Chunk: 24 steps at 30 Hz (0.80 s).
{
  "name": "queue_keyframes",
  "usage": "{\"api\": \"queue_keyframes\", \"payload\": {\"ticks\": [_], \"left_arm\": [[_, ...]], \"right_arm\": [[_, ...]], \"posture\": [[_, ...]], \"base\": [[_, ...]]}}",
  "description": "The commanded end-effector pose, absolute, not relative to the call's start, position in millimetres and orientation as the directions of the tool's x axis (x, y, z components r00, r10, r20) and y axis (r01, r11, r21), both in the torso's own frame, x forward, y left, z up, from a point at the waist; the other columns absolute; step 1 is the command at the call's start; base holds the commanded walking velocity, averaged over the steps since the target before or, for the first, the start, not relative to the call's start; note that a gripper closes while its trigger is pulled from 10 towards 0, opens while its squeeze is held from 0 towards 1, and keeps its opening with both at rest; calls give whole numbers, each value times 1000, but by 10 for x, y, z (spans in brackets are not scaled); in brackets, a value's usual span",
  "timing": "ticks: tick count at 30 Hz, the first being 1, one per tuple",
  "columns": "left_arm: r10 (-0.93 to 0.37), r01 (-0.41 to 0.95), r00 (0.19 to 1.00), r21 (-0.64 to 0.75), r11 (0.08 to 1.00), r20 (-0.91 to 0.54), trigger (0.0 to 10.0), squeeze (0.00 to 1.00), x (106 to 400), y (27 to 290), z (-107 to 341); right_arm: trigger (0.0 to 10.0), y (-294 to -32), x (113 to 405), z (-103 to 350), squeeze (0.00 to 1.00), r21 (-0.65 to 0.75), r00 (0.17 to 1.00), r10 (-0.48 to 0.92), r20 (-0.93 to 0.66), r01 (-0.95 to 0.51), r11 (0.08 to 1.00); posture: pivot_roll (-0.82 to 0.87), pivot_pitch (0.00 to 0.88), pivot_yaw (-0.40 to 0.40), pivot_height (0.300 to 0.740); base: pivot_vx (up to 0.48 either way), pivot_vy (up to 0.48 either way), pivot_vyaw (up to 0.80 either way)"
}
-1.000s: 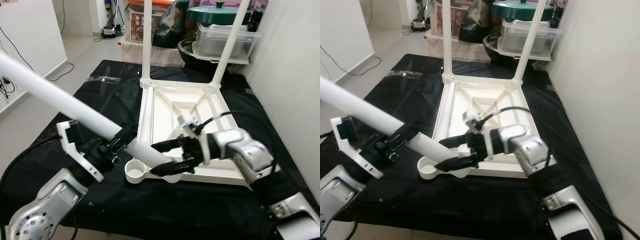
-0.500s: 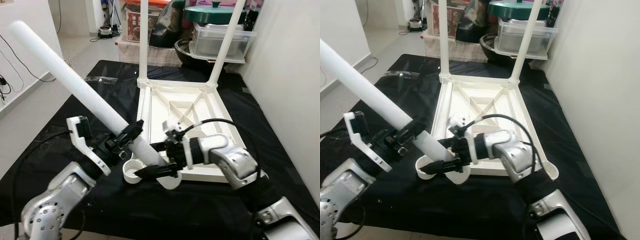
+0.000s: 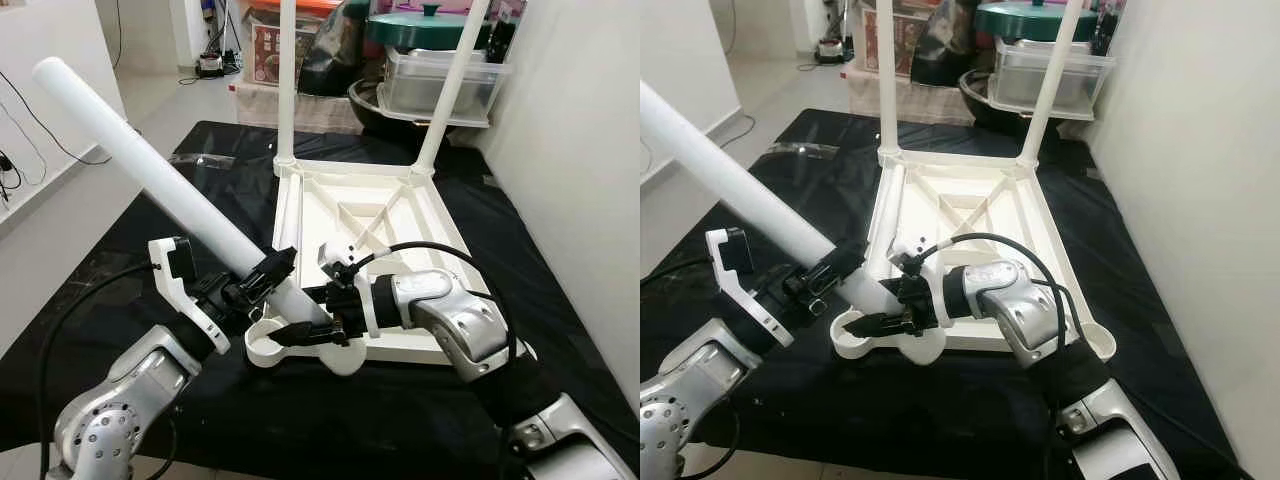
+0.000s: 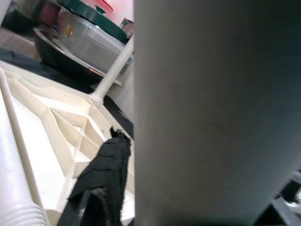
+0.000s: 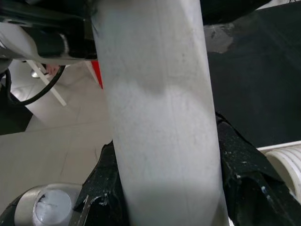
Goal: Building children table
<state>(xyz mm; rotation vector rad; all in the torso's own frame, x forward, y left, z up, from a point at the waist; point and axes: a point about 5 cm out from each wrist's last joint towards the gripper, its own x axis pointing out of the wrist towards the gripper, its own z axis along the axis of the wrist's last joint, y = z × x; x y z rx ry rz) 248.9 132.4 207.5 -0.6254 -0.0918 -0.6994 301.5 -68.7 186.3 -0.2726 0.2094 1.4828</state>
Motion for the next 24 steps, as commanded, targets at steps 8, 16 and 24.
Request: {"api": "queue_keyframes", "payload": {"ticks": [8,16,24], "left_arm": [[-677,698,708,-348,626,201,10000,1000,2378,1275,2035],[-663,683,725,-316,658,187,10000,1000,2325,1353,2050],[-681,704,710,-213,677,179,10000,0,2114,1427,2132]], "right_arm": [[0,-734,3039,1905,0,-88,126,950,-286,-991,105],[0,-810,3128,1968,0,-80,199,949,-244,-980,184],[0,-1051,3430,2131,0,-29,457,883,-104,-889,457]], "posture": [[68,0,-88,740],[76,0,-96,740],[81,0,-100,740]], "base": [[0,0,0],[0,0,0],[0,0,0]]}}
